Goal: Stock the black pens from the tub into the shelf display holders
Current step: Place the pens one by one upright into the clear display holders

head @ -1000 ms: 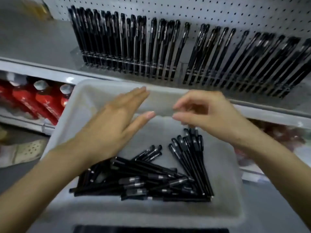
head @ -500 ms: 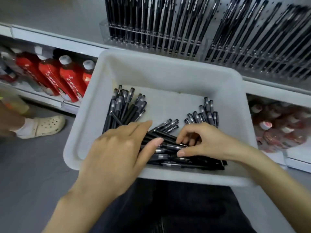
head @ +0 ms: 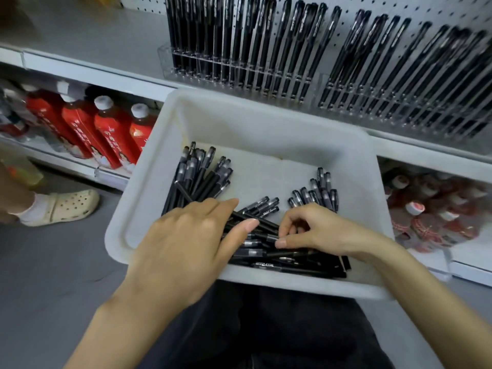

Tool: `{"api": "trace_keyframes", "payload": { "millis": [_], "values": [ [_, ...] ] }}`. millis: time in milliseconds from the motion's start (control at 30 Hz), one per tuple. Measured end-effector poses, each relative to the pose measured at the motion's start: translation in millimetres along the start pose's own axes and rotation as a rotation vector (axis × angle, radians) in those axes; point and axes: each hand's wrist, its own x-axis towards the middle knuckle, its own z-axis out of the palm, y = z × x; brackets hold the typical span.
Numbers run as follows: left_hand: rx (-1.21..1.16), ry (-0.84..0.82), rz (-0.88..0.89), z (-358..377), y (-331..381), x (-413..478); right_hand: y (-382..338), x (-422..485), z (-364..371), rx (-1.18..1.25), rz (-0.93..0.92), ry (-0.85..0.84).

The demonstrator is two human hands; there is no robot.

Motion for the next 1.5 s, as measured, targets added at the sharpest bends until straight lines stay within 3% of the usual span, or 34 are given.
{"api": "trace_keyframes", "payload": {
  "millis": [133,233,367,467,600,833,1000,1133,1300,1500],
  "values": [
    [-0.195,-0.009,-0.067,5,-7,8,7,-5,-15,0.031,-0.034,0.113],
    [-0.359,-0.007,-0.089,3,-8,21,7,-8,-22,0.26,-0.055,0.245],
    [-0.34,-0.01,0.02,-5,5,49,-4,-13,-39,0.509,-0.159,0.495],
    [-0.261,-0.016,0.151,-11,23,74,-19,-20,-52,0.589,-0.236,0.58],
    [-0.201,0.004,0.238,-18,45,104,-39,-27,-72,0.568,-0.338,0.66],
    [-0.496,0.034,0.219,-21,61,142,-56,-35,-112,0.498,-0.393,0.761],
    [-0.567,0.172,0.196,-20,83,168,-59,-26,-130,0.53,-0.347,0.889],
    [-0.523,0.261,0.205,-16,94,187,-64,-23,-148,0.505,-0.368,0.925],
    [-0.02,0.41,0.357,-2,76,206,-72,-26,-184,0.325,-0.422,1.117],
    [0.163,0.446,0.432,23,63,217,-65,-12,-206,0.054,-0.424,1.221]
  ]
}}
